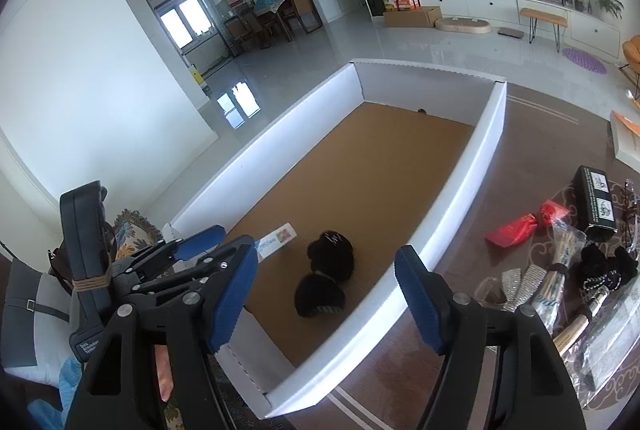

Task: Organize objects
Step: 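Carry the box and hat into the white-walled bin and open both tools, then move the open right tool over the phone case in the clear bag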

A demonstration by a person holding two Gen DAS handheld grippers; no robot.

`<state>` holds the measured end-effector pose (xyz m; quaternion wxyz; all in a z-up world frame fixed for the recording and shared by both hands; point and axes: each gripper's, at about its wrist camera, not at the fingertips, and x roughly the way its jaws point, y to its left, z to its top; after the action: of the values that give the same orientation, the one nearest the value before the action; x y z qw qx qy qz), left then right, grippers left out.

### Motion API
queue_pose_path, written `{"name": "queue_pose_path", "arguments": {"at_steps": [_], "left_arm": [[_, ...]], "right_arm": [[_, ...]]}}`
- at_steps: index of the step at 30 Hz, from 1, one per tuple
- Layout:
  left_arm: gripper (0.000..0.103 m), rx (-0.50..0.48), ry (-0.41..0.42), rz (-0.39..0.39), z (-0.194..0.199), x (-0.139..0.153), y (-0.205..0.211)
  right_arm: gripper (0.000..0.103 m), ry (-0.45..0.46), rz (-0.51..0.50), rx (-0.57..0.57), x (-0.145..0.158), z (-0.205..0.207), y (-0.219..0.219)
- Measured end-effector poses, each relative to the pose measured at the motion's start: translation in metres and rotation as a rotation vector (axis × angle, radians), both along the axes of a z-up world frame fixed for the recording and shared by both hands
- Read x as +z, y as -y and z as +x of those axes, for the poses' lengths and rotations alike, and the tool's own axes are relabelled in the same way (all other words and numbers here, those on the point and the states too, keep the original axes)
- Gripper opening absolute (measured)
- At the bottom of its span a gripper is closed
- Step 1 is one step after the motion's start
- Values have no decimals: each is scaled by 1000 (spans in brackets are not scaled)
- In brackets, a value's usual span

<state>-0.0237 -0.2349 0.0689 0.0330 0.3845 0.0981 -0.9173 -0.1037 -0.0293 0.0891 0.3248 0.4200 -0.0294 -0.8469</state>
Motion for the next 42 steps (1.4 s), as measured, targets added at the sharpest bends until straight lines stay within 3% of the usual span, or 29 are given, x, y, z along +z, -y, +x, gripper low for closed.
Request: {"name": "queue_pose_path", "arguments": {"at_steps": [1,6,10,13,16,19,24,27,42], "left_arm": [[62,-17,-16,9,4,2,-9],[71,-210,-87,63,30,23,-83],[103,-376,-82,100,45,20,-157],[103,-438,-3,71,39,-18,-206],[103,-431,91,-24,13,-70,-237],[103,-407,116,-77,-1,-102,-255],[103,-378,137,-79,-34,-118,-273],[103,-371,138,-167,-46,-124,-285],[103,-392,135,-163,-53,-122,-289]], "right_arm": [[84,-20,13,-25,-3,4,-13],[88,-74,103,-188,-24,27,-108],[88,-85,221,-353,-58,46,-188],[88,-38,292,-454,-90,58,-243],[88,3,331,-493,-118,71,-272],[88,12,371,-503,-140,73,-282],[94,-6,371,-522,-148,65,-282],[103,15,371,-527,-150,57,-281],[103,24,369,-537,-150,47,-275]]}}
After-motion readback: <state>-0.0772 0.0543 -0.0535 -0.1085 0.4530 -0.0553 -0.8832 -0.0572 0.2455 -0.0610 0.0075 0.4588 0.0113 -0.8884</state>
